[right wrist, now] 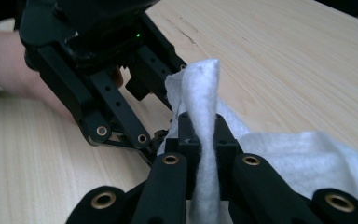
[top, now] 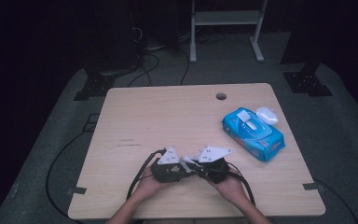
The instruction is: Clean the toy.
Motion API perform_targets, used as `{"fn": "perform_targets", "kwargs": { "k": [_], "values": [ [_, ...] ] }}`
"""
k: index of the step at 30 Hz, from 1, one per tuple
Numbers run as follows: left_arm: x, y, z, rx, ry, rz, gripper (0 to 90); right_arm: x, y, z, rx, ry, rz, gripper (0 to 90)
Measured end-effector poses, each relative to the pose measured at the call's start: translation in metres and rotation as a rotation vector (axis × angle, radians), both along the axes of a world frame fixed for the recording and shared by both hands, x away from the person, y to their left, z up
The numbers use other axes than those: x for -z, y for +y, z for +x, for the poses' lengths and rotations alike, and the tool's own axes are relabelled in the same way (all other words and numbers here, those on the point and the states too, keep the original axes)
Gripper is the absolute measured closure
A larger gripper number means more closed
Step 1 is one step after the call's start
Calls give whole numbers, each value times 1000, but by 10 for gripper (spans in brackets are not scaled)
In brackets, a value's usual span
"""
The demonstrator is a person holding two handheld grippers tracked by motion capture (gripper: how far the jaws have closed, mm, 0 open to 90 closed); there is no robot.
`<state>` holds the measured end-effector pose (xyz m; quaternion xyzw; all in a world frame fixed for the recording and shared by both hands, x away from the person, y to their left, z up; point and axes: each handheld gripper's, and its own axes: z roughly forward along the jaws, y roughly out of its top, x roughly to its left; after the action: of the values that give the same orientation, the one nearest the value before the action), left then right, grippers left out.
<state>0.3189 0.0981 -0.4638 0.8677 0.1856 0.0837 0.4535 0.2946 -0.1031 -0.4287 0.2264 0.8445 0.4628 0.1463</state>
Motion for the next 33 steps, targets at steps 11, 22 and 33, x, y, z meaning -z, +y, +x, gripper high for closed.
{"fn": "perform_targets", "kwargs": {
  "k": [11, 22, 33],
  "values": [
    [0, -2, 0, 3, 0, 3, 663, 1, -1, 1, 23, 22, 27, 858],
    [-1, -3, 0, 2, -5, 11, 663, 0, -25, 7, 143, -22, -9, 858],
    [-2, 0, 1, 15, -15, 22, 665, -1, -48, 11, 242, -48, -45, 856]
  ]
}}
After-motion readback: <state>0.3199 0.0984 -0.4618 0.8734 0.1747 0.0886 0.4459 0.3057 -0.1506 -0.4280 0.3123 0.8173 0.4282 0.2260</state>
